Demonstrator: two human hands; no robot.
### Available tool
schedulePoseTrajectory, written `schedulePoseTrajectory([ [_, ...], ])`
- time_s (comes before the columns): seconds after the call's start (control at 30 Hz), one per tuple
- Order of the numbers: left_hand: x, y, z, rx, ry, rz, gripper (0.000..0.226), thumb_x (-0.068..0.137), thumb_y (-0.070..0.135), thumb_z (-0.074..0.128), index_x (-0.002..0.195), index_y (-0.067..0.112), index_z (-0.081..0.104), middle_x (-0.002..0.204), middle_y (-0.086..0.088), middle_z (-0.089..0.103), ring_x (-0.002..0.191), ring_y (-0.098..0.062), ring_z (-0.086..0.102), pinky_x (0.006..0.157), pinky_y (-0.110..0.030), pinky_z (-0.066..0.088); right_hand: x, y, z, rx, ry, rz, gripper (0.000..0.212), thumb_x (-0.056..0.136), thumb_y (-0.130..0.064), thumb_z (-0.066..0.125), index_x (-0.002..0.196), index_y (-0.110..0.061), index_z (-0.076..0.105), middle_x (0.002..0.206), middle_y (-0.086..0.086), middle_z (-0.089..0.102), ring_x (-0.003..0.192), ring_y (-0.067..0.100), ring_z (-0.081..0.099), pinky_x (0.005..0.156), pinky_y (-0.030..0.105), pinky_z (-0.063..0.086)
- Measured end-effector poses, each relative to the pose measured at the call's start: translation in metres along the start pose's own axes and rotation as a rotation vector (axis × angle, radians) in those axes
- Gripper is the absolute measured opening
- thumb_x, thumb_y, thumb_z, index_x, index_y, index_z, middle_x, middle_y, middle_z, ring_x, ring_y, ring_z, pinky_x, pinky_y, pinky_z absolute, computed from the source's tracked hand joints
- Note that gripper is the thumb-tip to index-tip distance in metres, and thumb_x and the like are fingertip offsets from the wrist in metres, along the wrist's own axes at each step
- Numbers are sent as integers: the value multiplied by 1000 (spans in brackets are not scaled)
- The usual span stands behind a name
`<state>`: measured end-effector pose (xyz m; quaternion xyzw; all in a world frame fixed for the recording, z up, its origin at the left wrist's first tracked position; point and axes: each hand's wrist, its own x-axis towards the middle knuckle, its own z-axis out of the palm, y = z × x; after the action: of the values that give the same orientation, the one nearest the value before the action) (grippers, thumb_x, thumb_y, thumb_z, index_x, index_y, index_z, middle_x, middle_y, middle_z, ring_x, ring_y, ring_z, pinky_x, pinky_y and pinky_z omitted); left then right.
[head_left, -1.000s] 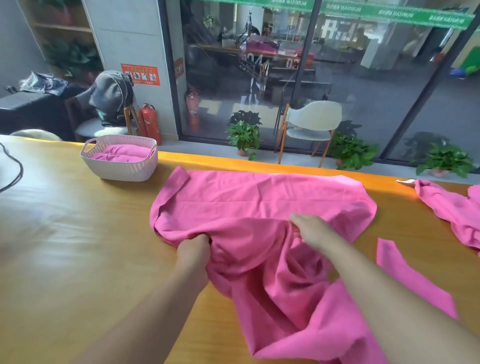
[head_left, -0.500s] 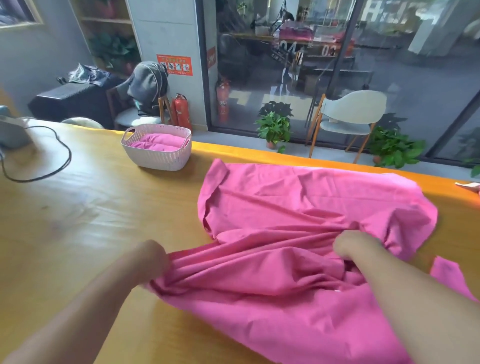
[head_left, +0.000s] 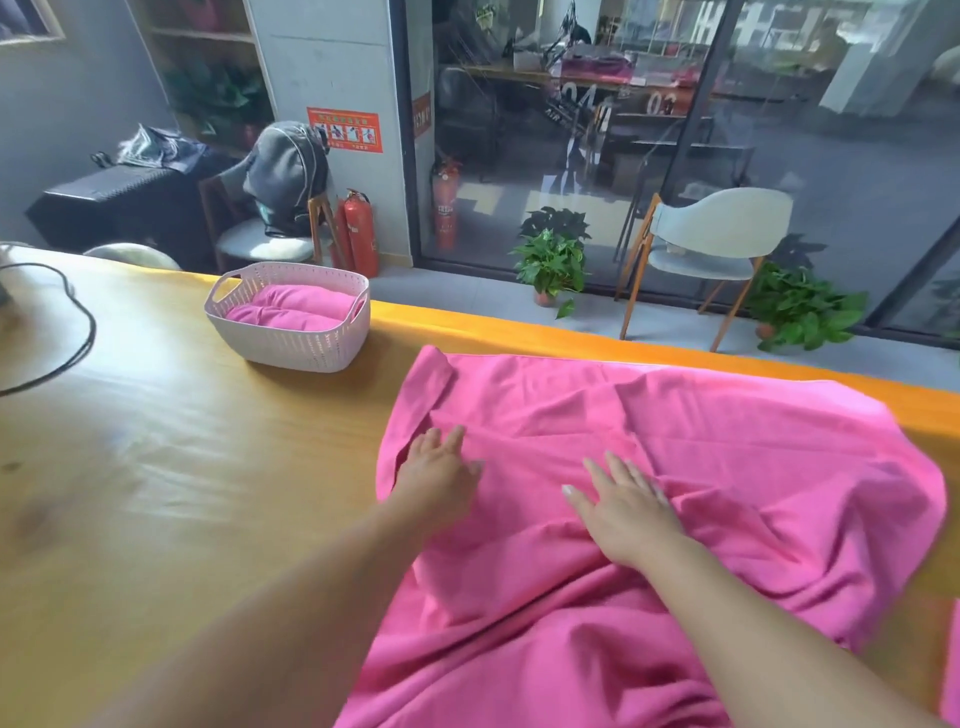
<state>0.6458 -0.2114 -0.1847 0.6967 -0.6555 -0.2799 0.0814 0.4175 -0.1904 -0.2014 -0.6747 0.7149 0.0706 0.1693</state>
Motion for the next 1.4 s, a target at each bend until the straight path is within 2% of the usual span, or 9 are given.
schedulePoseTrajectory([
  [0.2,91,-24,0,228,100,-128,86,88,78,22,156,27,5,164,-6,-3,149,-31,-5,117,-59,-2,27,36,8,-16,76,116,77,95,-71,18,158,-33,-2,165,-6,-13,152,19,-9,122,40,-3],
  [0.3,128,-32,-8,312,136,-82,83,88,76,20,155,27,10,163,-7,0,150,-30,-5,115,-58,-8,40,39,-4,225,135,72,65,99,-61,33,154,-26,32,165,3,14,152,20,13,120,33,7],
  [0.37,147,-31,-9,384,202,-89,77,92,70,21,153,23,18,162,-10,9,149,-29,-2,116,-55,-9,44,59,-17,426,454,15,44,101,-40,44,123,-10,67,140,16,55,133,29,48,110,30,27],
  [0.47,162,-11,0,382,400,-33,60,97,48,33,145,12,35,154,-15,24,146,-30,11,118,-52,4,56,123,-32,325,775,290,50,93,-34,36,111,-2,69,117,22,66,117,37,55,104,41,34],
  [0.57,169,18,14,193,336,11,67,99,51,32,154,14,20,161,-11,14,149,-26,6,120,-45,3,69,173,-28,303,485,662,56,101,-34,36,150,-7,35,153,24,33,144,36,25,119,44,16],
  [0.67,176,19,26,275,275,-37,79,93,69,19,156,21,12,163,-10,5,150,-26,-1,120,-45,2,76,175,-13,267,303,721,70,100,-55,28,158,-19,14,164,17,10,151,32,6,122,45,3],
  [1.0,179,6,14,400,274,74,87,86,78,18,156,26,16,164,-6,4,150,-25,-2,120,-45,3,69,198,-24,105,168,617,79,95,-69,22,159,-26,5,166,4,-4,153,24,-2,123,43,1],
  [1.27,181,76,44,401,198,282,103,69,81,-9,155,29,13,164,1,2,150,-23,-3,120,-46,1,129,74,-47,48,261,87,70,100,-61,25,159,-30,4,166,-1,-11,152,16,-13,123,39,-10],
  [1.4,198,64,47,455,213,284,103,71,88,-1,154,30,16,163,3,5,149,-26,0,118,-49,5,152,60,-30,42,204,98,75,97,-67,19,159,-28,2,166,0,-10,152,18,-13,122,43,-8],
])
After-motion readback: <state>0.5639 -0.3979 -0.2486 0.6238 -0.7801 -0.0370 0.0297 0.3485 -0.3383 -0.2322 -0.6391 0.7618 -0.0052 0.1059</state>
